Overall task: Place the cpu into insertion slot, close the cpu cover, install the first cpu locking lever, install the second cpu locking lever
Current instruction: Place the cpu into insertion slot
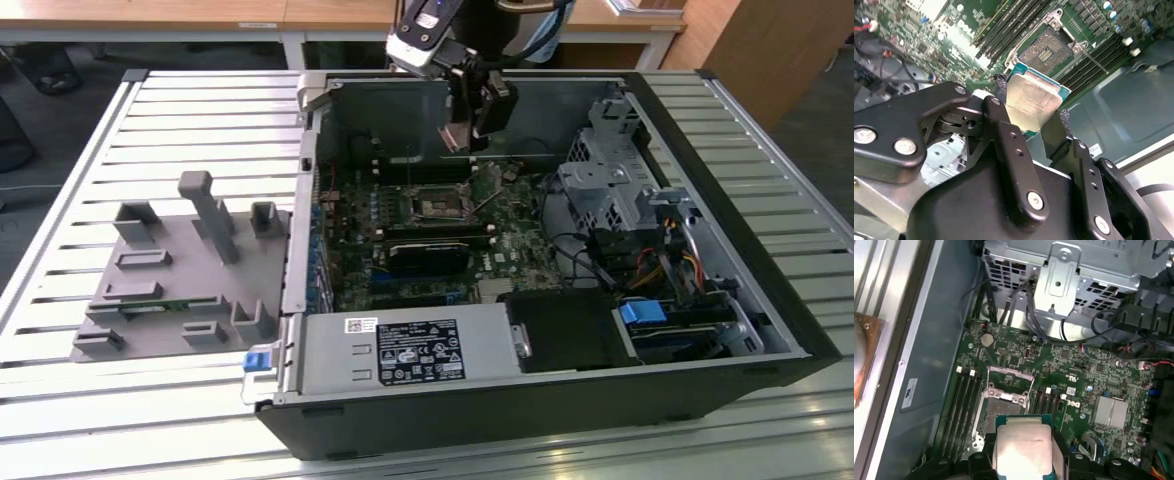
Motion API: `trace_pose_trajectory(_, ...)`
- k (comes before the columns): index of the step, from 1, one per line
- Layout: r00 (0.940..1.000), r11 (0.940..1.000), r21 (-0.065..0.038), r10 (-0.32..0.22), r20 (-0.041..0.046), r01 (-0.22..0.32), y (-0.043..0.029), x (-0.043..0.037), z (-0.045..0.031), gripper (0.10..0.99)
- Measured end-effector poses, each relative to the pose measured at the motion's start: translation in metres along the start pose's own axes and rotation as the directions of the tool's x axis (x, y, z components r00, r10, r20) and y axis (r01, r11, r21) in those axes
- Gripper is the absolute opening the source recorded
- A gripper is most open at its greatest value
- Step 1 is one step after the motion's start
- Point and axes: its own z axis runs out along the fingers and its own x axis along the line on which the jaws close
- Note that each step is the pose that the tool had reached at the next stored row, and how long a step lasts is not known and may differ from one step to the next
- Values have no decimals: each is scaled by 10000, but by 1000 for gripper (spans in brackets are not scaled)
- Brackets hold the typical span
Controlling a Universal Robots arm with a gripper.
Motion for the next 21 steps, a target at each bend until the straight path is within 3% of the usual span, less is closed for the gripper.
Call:
trace_pose_trajectory(4, 9989, 9989, -15, 472, 36, -472, -3, 0, 33, 525)
trace_pose_trajectory(12, 9985, 9986, -24, 537, 46, -537, -10, -1, 110, 525)
trace_pose_trajectory(16, 9979, 9978, -168, 647, 81, -645, -27, 1, 151, 525)
trace_pose_trajectory(21, 9920, 9919, -191, 1259, 131, -1256, -34, 6, 208, 525)
